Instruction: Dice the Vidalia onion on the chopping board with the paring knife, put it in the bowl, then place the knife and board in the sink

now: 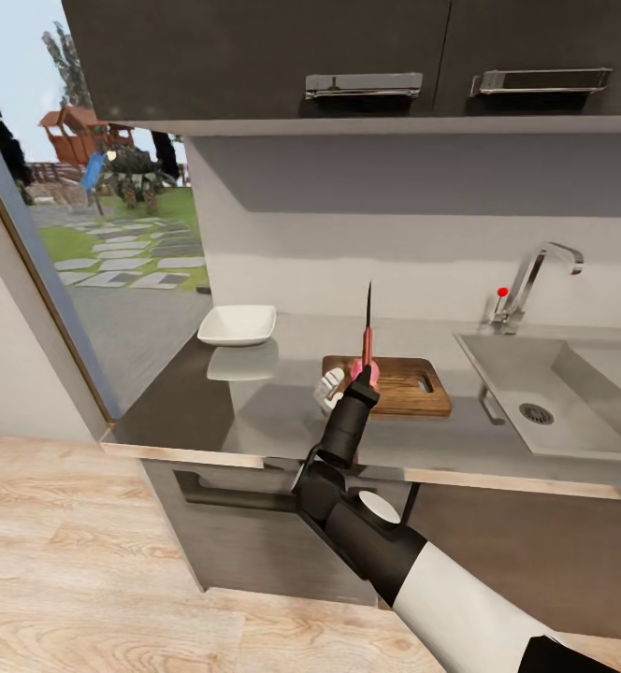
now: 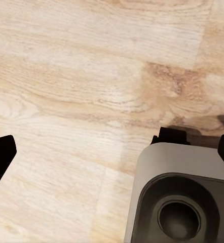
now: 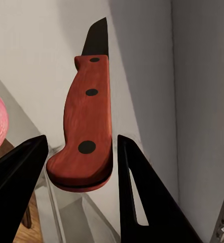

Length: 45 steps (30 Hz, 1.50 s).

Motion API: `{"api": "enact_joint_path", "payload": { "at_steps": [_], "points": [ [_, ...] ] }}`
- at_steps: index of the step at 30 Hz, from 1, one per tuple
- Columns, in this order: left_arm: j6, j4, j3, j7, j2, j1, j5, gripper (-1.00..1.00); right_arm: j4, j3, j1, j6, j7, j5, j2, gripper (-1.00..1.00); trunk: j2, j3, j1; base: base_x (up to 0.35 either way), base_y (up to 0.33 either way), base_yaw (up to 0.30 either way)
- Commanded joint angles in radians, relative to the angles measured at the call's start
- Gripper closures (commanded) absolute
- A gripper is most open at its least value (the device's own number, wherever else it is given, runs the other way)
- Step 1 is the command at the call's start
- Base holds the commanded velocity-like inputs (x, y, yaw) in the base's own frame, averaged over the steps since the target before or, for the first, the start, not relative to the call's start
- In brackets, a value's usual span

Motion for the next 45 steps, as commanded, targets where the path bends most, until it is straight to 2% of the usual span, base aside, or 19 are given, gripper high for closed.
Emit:
{"api": "enact_joint_path", "payload": {
  "at_steps": [1, 12, 20, 35, 45],
  "points": [
    [-0.007, 0.004, -0.009, 0.001, -0.001, -0.001, 0.009, -1.0, 0.0, 0.001, -0.001, 0.003, -0.004, -0.002, 0.0, 1.0, -0.001, -0.001, 0.0, 0.0, 0.0, 0.0],
    [-0.007, 0.004, -0.009, 0.001, -0.001, -0.002, 0.009, -1.0, 0.003, 0.003, -0.001, 0.006, -0.003, -0.002, 0.0, 1.0, -0.001, -0.001, 0.0, -0.082, 0.0, 0.0],
    [-0.007, 0.004, -0.009, 0.001, -0.001, -0.002, 0.009, -1.0, 0.076, 0.003, -0.001, 0.006, -0.003, -0.001, 0.0, 1.0, -0.001, -0.001, 0.0, -0.018, 0.0, 0.0],
    [-0.007, 0.004, -0.009, 0.001, -0.001, -0.001, 0.009, -1.0, 0.082, 0.003, -0.001, 0.006, -0.001, -0.002, 0.0, 1.0, -0.001, -0.001, 0.0, 0.0, 0.0, 0.0],
    [-0.007, 0.004, -0.009, 0.001, -0.001, -0.002, 0.009, -1.0, 0.123, 0.003, -0.001, 0.005, 0.055, -0.002, 0.0, 1.0, -0.001, -0.001, 0.0, 0.0, 0.0, 0.0]
  ]
}}
